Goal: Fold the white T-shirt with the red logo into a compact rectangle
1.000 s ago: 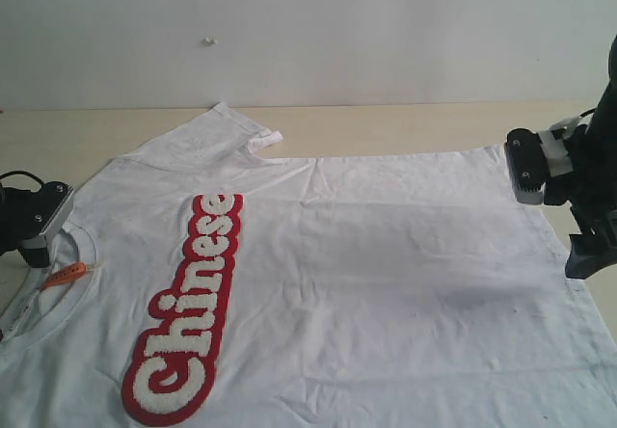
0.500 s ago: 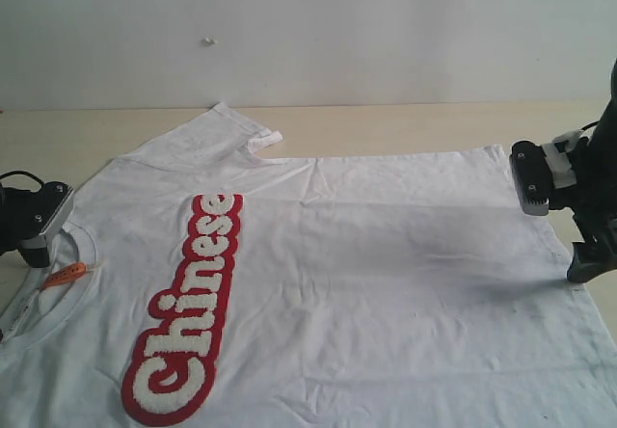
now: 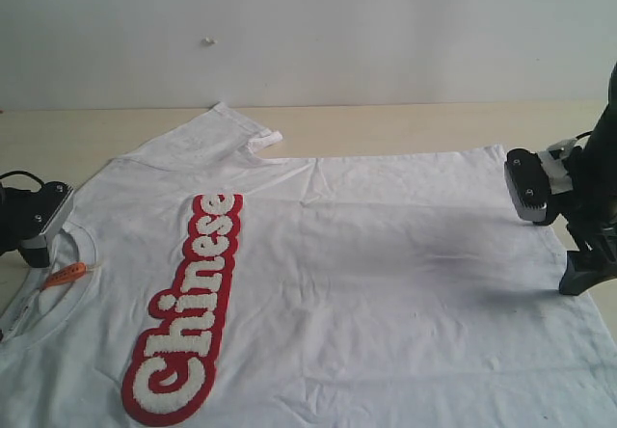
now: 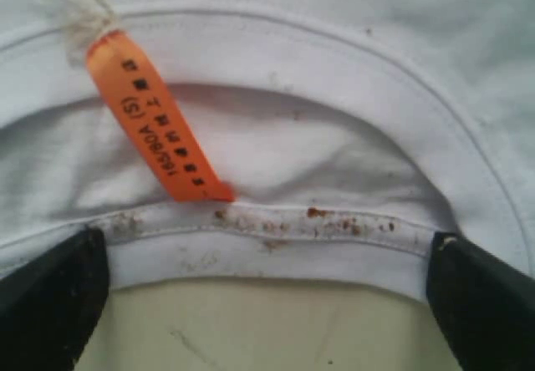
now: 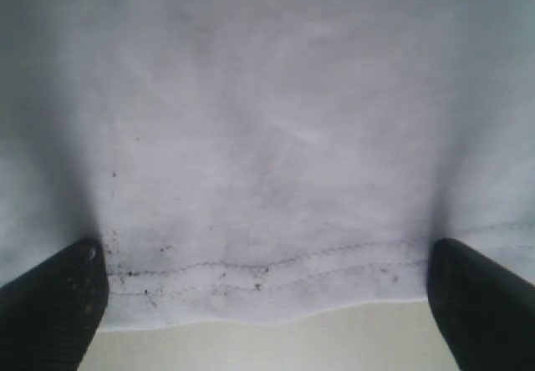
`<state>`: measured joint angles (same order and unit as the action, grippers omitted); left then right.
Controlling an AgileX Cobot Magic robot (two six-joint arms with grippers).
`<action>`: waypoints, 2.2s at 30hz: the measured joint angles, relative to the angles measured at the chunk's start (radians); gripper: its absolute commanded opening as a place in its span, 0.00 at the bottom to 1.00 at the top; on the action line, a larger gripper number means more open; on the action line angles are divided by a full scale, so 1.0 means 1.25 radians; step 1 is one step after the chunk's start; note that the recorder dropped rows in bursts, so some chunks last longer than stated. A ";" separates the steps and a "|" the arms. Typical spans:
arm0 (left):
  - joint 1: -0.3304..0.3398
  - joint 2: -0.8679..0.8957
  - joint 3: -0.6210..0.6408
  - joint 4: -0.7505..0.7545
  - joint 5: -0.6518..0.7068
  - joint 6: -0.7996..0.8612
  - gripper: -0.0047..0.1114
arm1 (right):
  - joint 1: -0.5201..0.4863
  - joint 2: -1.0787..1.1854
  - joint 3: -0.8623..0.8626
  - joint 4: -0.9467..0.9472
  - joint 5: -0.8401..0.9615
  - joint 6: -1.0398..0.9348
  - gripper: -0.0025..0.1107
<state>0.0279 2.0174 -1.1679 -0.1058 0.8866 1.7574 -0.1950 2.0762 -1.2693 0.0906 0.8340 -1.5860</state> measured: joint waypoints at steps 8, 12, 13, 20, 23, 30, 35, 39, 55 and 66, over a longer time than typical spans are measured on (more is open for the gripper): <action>0.000 0.000 0.000 0.000 0.000 0.000 0.92 | 0.000 0.016 -0.032 -0.008 0.038 0.015 0.95; 0.000 0.000 0.000 0.000 0.000 0.000 0.92 | 0.000 0.019 -0.040 -0.008 0.051 0.015 0.95; 0.000 0.000 0.000 0.000 0.000 0.000 0.92 | 0.000 0.019 -0.040 -0.008 0.053 0.015 0.95; 0.000 0.000 0.000 0.000 0.000 0.000 0.92 | 0.000 0.019 -0.040 -0.008 0.055 0.015 0.95; 0.000 0.000 0.000 0.000 0.000 0.000 0.92 | 0.000 0.019 -0.040 -0.006 0.059 0.015 0.95; 0.000 0.000 0.000 0.000 0.000 0.000 0.92 | 0.000 0.019 -0.040 -0.006 0.050 0.015 0.95; 0.000 0.000 0.000 0.000 0.000 0.000 0.92 | 0.000 0.019 -0.040 -0.006 0.045 0.015 0.95; 0.000 0.000 0.000 0.000 0.000 0.000 0.92 | 0.000 0.019 -0.040 0.001 0.043 0.015 0.95; 0.000 0.000 0.000 0.000 0.000 0.000 0.92 | 0.000 0.019 -0.040 0.018 0.039 0.015 0.95; 0.000 0.000 0.000 0.000 0.000 0.000 0.92 | 0.000 0.019 -0.040 0.018 0.039 0.015 0.95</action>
<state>0.0279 2.0174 -1.1679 -0.1058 0.8866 1.7574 -0.1950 2.1002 -1.3192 0.1132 0.8830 -1.5677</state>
